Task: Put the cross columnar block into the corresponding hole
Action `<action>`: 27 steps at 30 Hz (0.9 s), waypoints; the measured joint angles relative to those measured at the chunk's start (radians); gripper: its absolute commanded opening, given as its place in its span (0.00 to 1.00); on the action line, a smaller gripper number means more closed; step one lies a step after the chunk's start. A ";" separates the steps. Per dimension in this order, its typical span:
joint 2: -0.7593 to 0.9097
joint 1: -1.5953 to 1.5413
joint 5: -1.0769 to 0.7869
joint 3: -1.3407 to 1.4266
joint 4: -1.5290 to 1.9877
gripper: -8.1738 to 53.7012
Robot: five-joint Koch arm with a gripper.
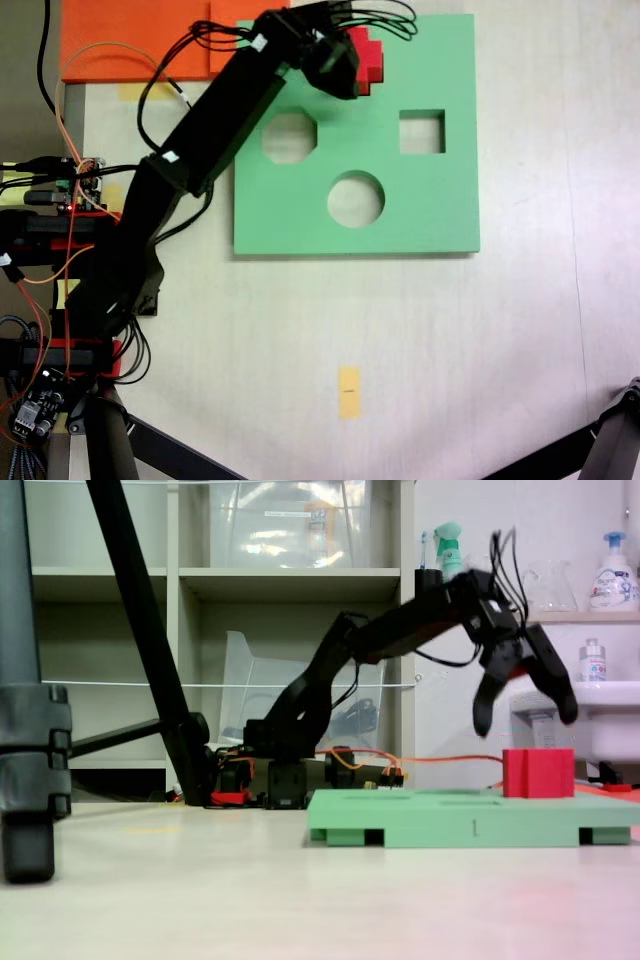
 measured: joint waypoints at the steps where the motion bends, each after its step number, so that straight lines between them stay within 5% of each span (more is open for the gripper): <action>1: 0.041 0.000 -0.029 0.000 0.023 0.97; 8: 0.293 0.126 -0.621 -0.002 0.229 0.97; 16: 0.548 0.578 -1.839 0.238 0.268 0.95; 19: 0.609 0.733 -2.060 0.383 0.252 0.94; 22: 0.738 0.844 -2.269 0.830 0.044 0.78; 27: 1.155 0.893 -2.347 1.502 -0.571 0.71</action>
